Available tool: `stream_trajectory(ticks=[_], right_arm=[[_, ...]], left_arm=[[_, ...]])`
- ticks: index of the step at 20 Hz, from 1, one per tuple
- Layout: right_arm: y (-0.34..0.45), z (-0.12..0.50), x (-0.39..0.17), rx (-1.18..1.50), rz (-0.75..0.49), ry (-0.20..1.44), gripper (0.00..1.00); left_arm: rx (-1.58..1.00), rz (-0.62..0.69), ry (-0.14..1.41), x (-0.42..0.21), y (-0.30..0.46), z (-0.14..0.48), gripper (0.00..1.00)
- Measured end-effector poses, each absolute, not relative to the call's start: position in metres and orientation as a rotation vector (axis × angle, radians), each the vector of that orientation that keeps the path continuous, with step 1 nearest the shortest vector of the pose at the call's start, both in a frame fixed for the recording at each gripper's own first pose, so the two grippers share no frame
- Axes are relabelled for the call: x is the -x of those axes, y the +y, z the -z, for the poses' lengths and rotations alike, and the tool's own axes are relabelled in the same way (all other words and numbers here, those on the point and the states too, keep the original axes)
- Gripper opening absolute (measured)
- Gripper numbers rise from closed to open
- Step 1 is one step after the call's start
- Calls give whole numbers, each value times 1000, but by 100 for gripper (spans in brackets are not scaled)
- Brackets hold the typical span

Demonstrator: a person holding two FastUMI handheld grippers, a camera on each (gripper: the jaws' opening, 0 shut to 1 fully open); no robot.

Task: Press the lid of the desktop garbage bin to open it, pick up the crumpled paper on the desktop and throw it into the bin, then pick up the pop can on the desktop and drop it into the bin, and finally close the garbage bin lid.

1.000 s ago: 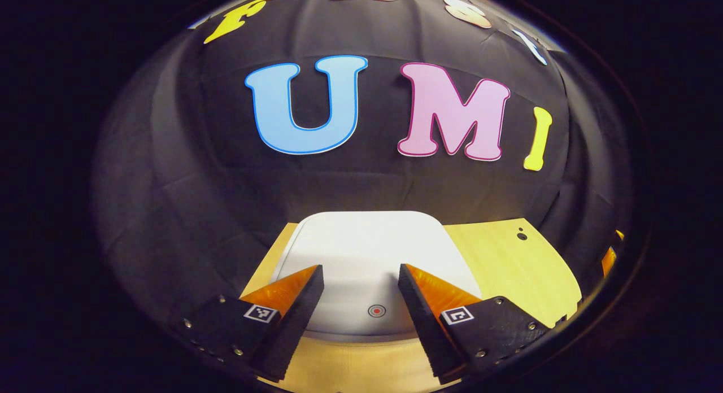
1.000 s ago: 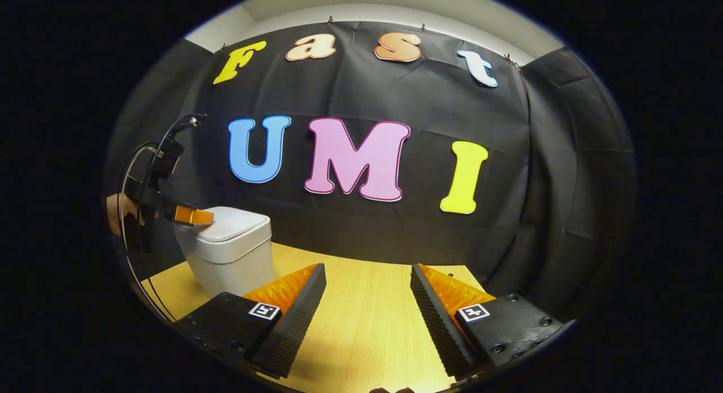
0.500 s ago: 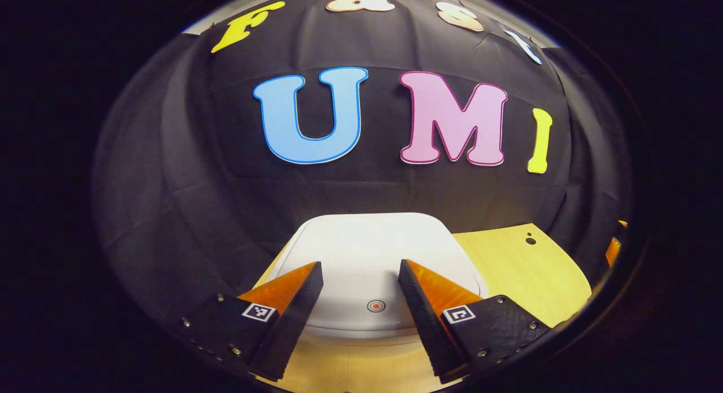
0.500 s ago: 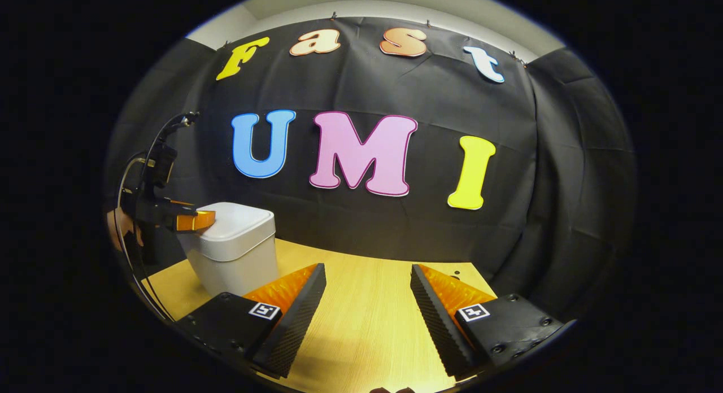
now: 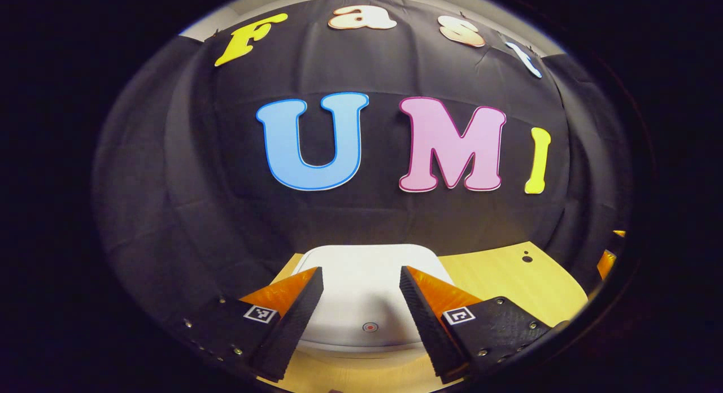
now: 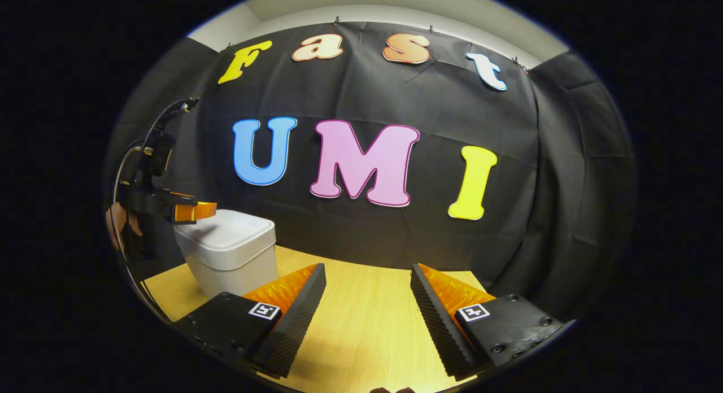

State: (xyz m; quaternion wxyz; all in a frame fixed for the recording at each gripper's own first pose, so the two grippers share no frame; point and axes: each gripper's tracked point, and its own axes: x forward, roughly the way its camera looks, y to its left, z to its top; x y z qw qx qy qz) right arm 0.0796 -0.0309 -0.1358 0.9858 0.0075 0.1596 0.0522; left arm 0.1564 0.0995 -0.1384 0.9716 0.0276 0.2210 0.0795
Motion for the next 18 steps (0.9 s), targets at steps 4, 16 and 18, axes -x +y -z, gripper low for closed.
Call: stream_trajectory(ticks=[4, 16, 18], right_arm=[[-22, 106, -92, -54, -125, 262, 98], [-51, 55, -96, -129, -147, 103, 98], [-57, 53, -92, -115, -129, 78, 98]], left_arm=[[-47, -105, 348, -154, 58, 91, 91], [33, -87, 88, -101, -80, 23, 91], [1, -66, 107, -100, -83, 30, 91]])
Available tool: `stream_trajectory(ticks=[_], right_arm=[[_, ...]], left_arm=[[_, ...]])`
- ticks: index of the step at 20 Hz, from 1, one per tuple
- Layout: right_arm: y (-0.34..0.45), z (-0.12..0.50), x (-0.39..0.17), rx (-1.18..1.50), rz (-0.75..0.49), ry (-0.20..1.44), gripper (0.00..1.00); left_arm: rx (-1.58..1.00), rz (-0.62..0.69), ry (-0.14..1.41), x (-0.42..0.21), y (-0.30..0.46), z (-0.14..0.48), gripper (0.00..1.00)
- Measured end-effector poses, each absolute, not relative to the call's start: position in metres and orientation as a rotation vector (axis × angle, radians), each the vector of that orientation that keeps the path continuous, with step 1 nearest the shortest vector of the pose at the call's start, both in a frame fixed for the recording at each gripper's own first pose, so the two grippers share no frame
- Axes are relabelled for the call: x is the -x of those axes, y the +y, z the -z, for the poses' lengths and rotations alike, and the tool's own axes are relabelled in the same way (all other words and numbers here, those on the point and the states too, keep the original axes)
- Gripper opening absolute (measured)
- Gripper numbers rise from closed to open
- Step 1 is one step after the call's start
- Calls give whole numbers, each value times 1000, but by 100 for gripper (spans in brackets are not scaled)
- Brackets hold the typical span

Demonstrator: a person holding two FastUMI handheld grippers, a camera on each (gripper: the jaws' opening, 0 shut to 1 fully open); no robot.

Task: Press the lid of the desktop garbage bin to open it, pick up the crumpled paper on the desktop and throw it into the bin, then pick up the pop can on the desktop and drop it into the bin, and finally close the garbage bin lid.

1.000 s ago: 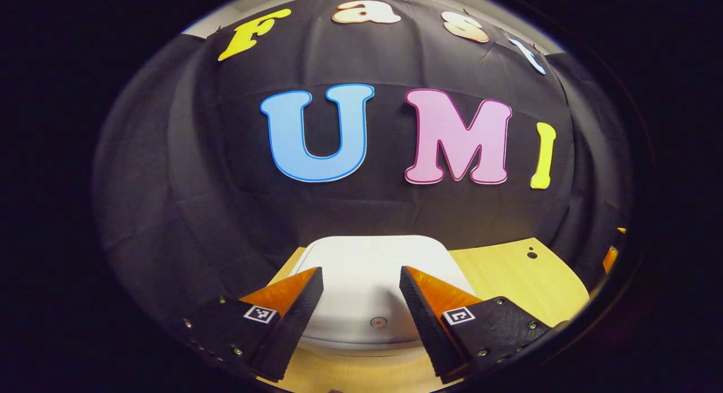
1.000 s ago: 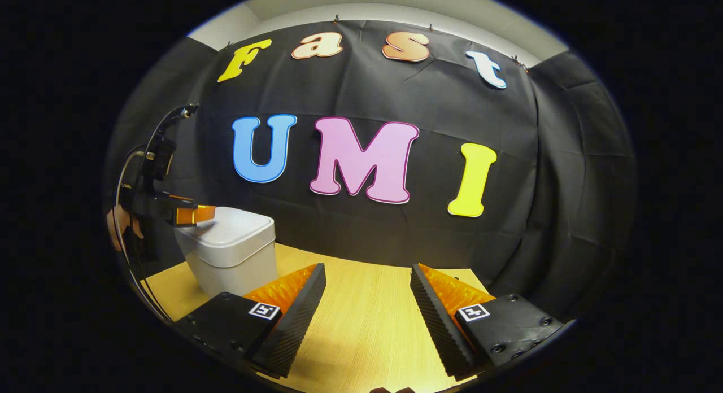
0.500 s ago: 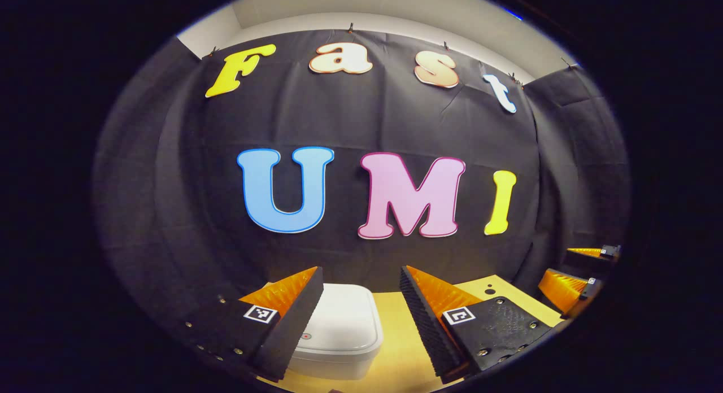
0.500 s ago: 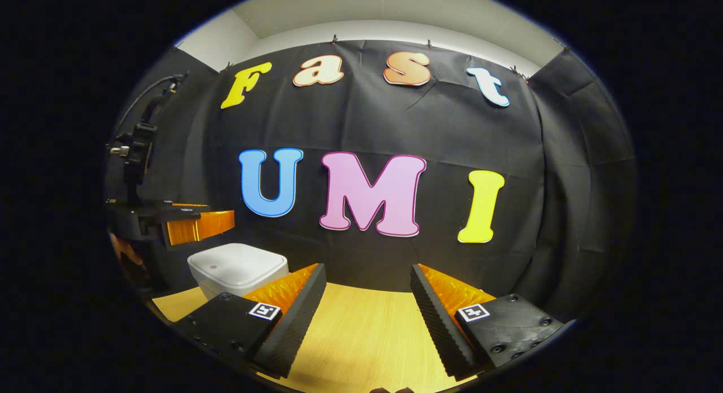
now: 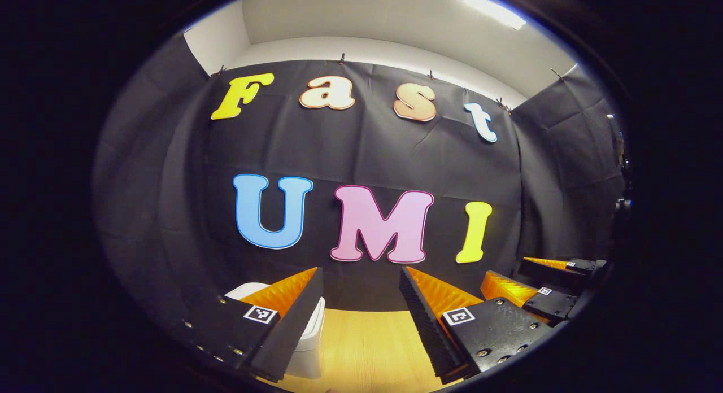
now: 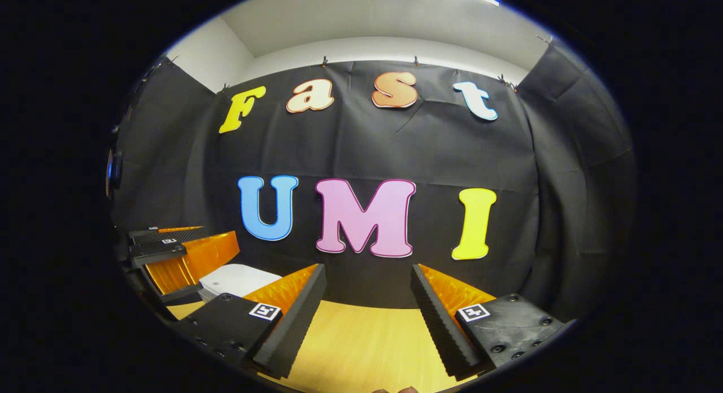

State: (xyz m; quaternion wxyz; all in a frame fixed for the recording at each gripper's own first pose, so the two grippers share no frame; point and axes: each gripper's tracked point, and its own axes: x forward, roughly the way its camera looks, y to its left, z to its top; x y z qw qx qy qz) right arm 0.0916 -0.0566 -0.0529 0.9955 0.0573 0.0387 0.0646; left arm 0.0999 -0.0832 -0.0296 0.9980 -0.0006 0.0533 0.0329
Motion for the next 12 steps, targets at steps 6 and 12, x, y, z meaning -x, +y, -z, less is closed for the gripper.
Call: stream_trajectory(ticks=[6, 12], right_arm=[[-56, 48, -77, -55, -103, 59, 98], [-52, 52, -65, -51, -77, 83, 98]], left_arm=[[-41, -71, 105, -94, -63, 34, 92], [-23, -39, 108, -81, -59, 34, 92]])
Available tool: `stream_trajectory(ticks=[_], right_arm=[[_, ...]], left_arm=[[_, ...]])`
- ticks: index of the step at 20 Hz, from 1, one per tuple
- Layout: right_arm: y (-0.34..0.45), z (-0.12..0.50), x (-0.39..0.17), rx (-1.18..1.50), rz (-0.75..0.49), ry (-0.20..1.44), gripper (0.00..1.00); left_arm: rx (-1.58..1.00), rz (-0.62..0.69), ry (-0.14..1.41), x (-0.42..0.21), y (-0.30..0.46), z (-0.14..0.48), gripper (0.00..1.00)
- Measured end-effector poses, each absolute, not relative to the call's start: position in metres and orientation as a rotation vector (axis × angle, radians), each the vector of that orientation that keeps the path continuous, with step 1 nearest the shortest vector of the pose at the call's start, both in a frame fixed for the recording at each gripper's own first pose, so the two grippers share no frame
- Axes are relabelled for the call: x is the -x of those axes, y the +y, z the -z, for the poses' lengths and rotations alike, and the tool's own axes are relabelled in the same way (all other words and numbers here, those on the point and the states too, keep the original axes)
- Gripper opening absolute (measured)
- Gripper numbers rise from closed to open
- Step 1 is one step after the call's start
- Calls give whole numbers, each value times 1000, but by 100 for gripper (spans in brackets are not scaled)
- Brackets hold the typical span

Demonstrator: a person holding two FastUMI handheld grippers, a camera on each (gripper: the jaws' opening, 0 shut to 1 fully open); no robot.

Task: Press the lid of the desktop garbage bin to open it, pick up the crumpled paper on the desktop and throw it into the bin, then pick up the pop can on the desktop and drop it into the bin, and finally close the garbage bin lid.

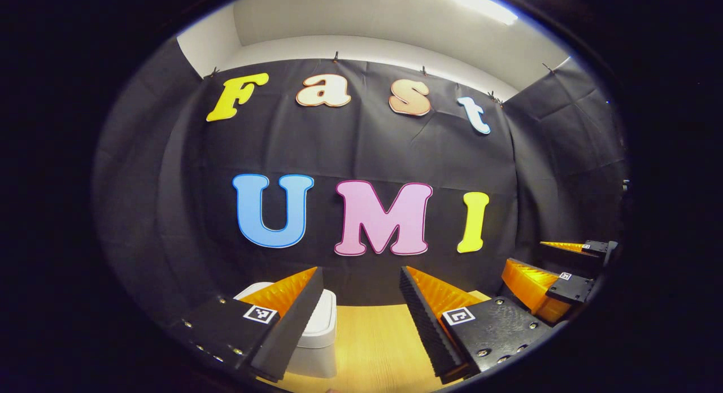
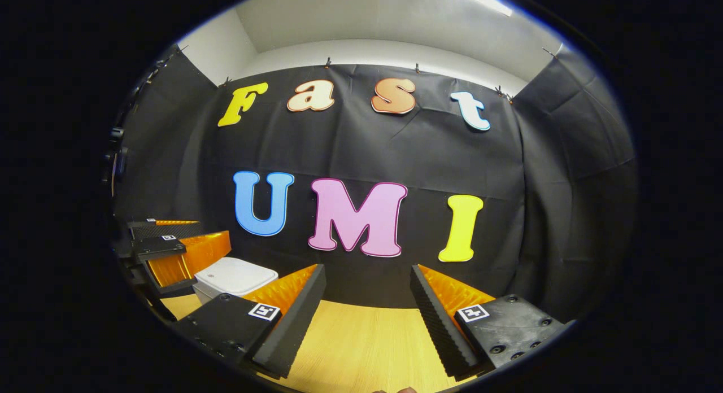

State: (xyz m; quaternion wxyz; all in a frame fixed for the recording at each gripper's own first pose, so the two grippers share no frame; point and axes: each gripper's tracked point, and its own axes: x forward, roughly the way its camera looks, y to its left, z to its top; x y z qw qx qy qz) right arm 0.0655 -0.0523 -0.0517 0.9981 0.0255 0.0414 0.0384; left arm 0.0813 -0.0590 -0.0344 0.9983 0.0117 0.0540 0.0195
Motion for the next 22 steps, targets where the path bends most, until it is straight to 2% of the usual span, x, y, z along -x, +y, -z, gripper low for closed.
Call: stream_trajectory(ticks=[5, 6, 10, 13, 15, 16, 19, 20, 22], right_arm=[[-40, 47, -54, -53, -93, 74, 98], [-40, 47, -53, -57, -95, 73, 98], [-42, 45, -50, -56, -90, 71, 98], [-44, 45, -48, -55, -85, 75, 97], [-44, 45, -48, -51, -83, 76, 97], [-44, 44, -49, -43, -78, 78, 97], [-44, 44, -49, -32, -70, 76, 98], [-44, 44, -49, -37, -68, 75, 97], [-45, 44, -51, -33, -64, 76, 97]], left_arm=[[-25, -8, 97, -76, -68, 30, 94], [-29, -4, 95, -74, -69, 28, 92], [-38, 14, 80, -72, -76, 23, 92], [-32, 14, 77, -71, -76, 22, 91], [-29, 11, 77, -70, -75, 23, 94], [-29, 9, 77, -71, -73, 23, 91], [-31, 4, 77, -70, -70, 24, 91], [-30, 2, 76, -70, -69, 23, 94], [-30, -4, 76, -70, -66, 24, 94]])
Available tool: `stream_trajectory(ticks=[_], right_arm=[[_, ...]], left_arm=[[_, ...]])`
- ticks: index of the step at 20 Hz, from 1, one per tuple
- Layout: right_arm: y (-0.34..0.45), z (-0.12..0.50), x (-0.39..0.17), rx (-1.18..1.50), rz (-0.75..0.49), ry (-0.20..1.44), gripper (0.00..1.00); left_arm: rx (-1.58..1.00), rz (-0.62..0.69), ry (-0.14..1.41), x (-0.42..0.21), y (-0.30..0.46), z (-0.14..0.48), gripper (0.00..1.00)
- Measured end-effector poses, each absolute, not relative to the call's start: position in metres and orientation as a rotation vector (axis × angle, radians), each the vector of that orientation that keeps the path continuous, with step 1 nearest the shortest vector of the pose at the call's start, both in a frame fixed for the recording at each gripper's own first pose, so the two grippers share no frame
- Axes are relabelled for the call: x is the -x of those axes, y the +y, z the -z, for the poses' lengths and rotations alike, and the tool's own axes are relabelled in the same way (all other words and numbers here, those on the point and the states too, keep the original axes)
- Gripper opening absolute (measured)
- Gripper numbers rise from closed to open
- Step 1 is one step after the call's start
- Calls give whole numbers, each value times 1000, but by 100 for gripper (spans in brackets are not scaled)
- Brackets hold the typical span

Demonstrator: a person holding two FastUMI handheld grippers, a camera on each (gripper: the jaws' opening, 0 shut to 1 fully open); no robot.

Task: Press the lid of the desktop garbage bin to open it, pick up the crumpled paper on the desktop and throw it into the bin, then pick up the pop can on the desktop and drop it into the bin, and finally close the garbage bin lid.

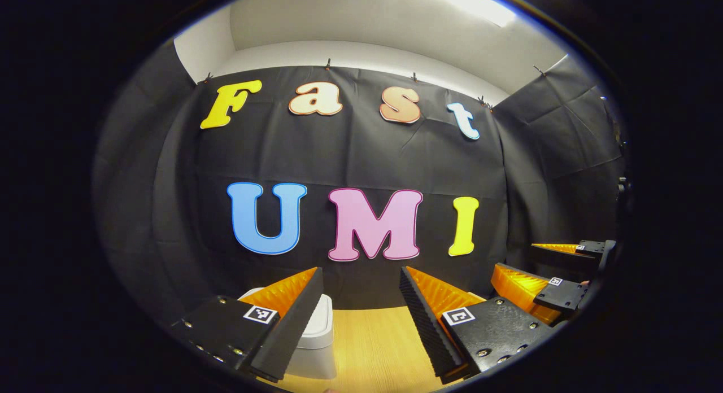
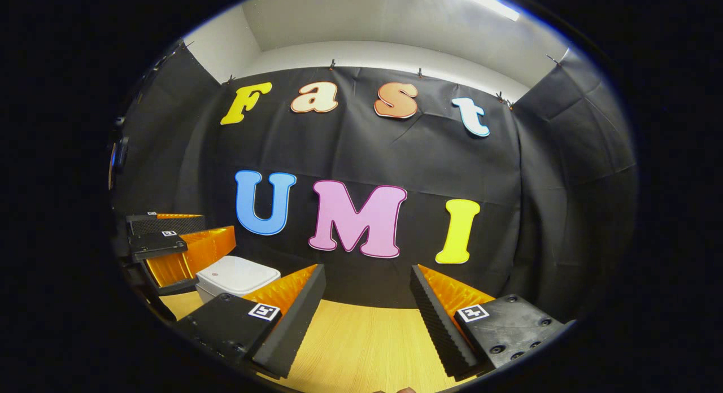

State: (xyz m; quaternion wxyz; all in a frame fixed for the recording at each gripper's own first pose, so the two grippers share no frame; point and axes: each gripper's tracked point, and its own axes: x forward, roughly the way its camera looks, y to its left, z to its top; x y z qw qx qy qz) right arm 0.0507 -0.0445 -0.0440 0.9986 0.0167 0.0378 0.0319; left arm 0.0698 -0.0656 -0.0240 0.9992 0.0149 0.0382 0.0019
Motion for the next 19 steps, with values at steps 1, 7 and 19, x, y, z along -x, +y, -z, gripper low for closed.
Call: stream_trajectory(ticks=[1, 7, 19], right_arm=[[-45, 44, -51, -26, -60, 77, 97], [-38, 48, -54, -39, -58, 93, 97], [-39, 54, -50, -55, -41, 126, 97]], left_arm=[[-32, -12, 76, -71, -63, 23, 94], [-22, -25, 96, -73, -52, 34, 94], [-30, -15, 127, -67, -50, 45, 92]])
